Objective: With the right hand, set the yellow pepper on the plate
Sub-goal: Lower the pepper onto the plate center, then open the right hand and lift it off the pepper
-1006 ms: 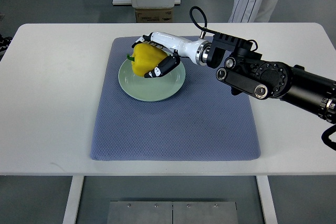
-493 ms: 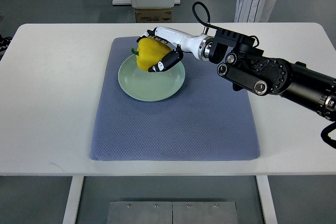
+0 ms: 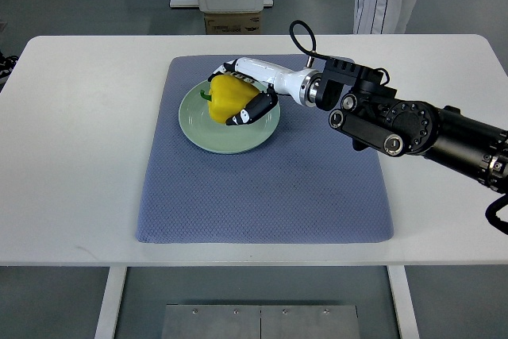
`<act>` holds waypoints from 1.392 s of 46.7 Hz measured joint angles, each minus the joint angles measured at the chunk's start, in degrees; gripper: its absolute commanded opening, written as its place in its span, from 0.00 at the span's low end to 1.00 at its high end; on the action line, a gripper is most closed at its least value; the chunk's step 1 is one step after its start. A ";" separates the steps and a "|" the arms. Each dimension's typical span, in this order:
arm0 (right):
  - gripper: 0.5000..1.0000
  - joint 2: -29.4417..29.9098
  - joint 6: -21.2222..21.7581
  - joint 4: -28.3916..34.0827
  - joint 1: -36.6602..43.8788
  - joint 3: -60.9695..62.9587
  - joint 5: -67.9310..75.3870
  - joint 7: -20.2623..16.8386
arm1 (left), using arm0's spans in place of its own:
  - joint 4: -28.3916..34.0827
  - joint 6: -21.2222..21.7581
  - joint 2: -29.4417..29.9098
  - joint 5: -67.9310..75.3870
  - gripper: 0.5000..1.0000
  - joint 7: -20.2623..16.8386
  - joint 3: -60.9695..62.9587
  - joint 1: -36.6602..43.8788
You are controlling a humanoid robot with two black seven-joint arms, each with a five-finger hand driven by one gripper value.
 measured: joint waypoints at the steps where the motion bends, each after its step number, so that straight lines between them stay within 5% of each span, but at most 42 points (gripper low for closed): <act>1: 0.00 0.00 0.00 0.00 -0.22 -0.14 0.00 -0.07 | 0.00 0.00 0.00 0.00 1.00 0.00 0.00 0.00; 3: 0.00 0.00 0.00 0.00 -0.49 -0.25 -0.01 -0.21 | -0.01 0.00 0.00 0.00 1.00 -0.01 0.00 0.00; 8: 0.25 0.00 -0.05 -0.11 -0.97 -0.26 0.03 -0.49 | 0.00 0.00 0.00 0.00 1.00 -0.02 0.00 0.00; 13: 0.57 0.00 -0.13 -0.10 -1.49 -0.26 0.15 -0.70 | 0.03 0.00 0.00 0.00 1.00 0.02 0.00 0.00; 16: 0.89 0.00 -0.19 -0.23 -1.53 -0.26 0.18 -0.71 | 0.04 0.00 0.00 0.00 1.00 0.02 0.00 0.00; 18: 0.94 0.00 -0.24 -0.27 -1.54 -0.26 0.24 -0.72 | 0.05 0.00 0.00 0.00 1.00 0.02 0.00 0.00; 65: 0.99 -2.85 -0.63 -4.15 -5.21 10.51 9.97 -0.65 | 0.00 0.00 0.00 0.02 1.00 0.01 0.00 0.01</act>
